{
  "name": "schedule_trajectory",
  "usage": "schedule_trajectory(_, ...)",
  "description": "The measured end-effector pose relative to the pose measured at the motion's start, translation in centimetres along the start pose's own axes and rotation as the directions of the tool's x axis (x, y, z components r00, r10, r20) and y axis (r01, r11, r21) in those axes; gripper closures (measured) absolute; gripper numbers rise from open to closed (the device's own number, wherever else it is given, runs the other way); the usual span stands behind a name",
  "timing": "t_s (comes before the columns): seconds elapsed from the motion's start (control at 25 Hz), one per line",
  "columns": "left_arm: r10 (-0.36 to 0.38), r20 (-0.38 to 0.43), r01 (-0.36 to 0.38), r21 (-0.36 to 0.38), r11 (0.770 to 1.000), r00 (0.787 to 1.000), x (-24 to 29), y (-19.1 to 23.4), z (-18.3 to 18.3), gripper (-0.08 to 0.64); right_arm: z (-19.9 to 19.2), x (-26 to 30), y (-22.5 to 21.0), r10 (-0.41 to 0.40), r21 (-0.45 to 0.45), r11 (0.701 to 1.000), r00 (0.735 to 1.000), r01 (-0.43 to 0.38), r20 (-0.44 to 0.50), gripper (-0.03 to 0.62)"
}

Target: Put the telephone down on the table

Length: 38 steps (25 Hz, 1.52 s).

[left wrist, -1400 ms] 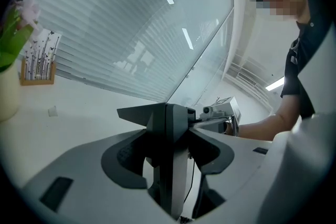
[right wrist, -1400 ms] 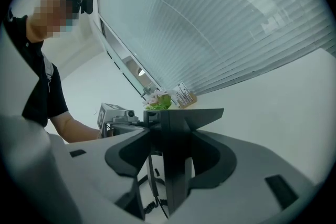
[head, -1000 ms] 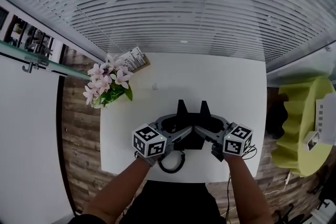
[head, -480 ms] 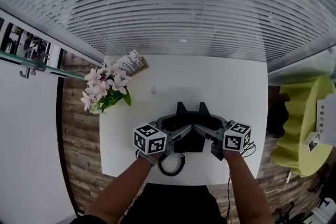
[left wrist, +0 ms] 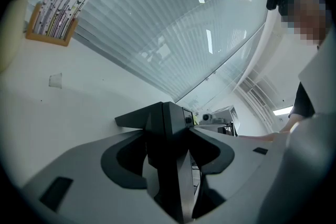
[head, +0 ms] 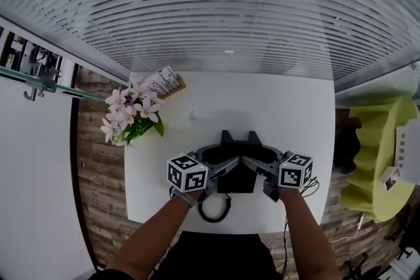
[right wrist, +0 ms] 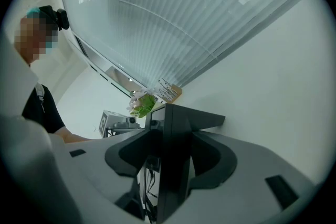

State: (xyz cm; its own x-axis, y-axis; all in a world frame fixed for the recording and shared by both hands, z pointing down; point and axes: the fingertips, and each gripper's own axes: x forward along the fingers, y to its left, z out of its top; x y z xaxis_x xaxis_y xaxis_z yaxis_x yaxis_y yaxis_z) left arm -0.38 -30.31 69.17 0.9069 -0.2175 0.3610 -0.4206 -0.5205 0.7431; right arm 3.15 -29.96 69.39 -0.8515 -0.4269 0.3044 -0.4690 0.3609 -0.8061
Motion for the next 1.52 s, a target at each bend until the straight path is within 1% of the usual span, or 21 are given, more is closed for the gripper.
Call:
schedule_trajectory(0.24, -0.022, -0.006, 0.022, 0.003, 1.000, 1.000, 0.0, 0.6, -1.0, 0.311, -0.1, 0.2, -0.1, 0.021, 0.031, 0.999, 1.000, -0.021, 0.022, 0.356)
schedule_trajectory(0.4, -0.015, 0.004, 0.015, 0.003, 1.000, 1.000, 0.0, 0.5, -0.9, 0.311, -0.1, 0.1, -0.2, 0.008, 0.040, 0.999, 0.999, -0.009, 0.036, 0.356)
schedule_trajectory(0.44, -0.009, 0.006, 0.009, 0.005, 1.000, 1.000, 0.0, 0.5, -0.9, 0.310, 0.0, 0.0, -0.3, -0.003, 0.033, 0.999, 0.999, 0.001, 0.039, 0.354)
schedule_trajectory(0.56, 0.026, 0.005, -0.026, 0.011, 1.000, 1.000, 0.0, 0.5, -0.9, 0.308, -0.1, -0.1, -0.6, -0.036, 0.019, 0.999, 0.999, 0.035, 0.040, 0.321)
schedule_trajectory(0.64, 0.049, 0.003, -0.049, 0.025, 0.998, 0.999, -0.2, 0.5, -1.0, 0.303, -0.1, -0.1, -0.6, -0.055, 0.011, 0.998, 0.998, 0.055, 0.035, 0.318)
schedule_trajectory(0.76, 0.067, 0.006, -0.067, 0.060, 0.996, 0.998, -0.7, 0.1, -1.0, 0.277, -0.1, -0.3, -0.4, -0.094, -0.027, 0.995, 0.995, 0.095, 0.021, 0.314)
schedule_trajectory(0.88, 0.103, 0.036, -0.106, 0.089, 0.990, 0.994, -1.6, 0.0, -0.7, 0.272, -0.1, -0.6, -0.3, -0.136, -0.054, 0.989, 0.990, 0.138, 0.033, 0.305)
schedule_trajectory(1.04, 0.141, 0.085, -0.149, 0.111, 0.983, 0.986, -3.0, -0.5, 0.2, 0.267, 0.3, -1.8, -0.2, -0.205, -0.073, 0.975, 0.975, 0.211, 0.086, 0.299)
schedule_trajectory(1.12, 0.160, 0.103, -0.175, 0.152, 0.973, 0.982, -3.7, -1.0, 0.6, 0.267, 0.5, -2.5, 0.0, -0.243, -0.108, 0.961, 0.964, 0.255, 0.109, 0.299)
schedule_trajectory(1.24, 0.210, 0.134, -0.238, 0.250, 0.939, 0.968, -4.8, -2.2, 1.0, 0.267, 0.7, -3.6, 0.9, -0.285, -0.170, 0.937, 0.948, 0.306, 0.138, 0.299)
schedule_trajectory(1.36, 0.223, 0.175, -0.270, 0.320, 0.908, 0.959, -6.1, -4.2, 1.3, 0.267, 0.9, -4.4, 3.0, -0.282, -0.237, 0.918, 0.944, 0.317, 0.171, 0.299)
schedule_trajectory(1.52, 0.202, 0.211, -0.274, 0.411, 0.870, 0.956, -7.8, -7.7, 2.3, 0.267, 1.3, -5.3, 7.0, -0.258, -0.348, 0.883, 0.945, 0.316, 0.201, 0.301)
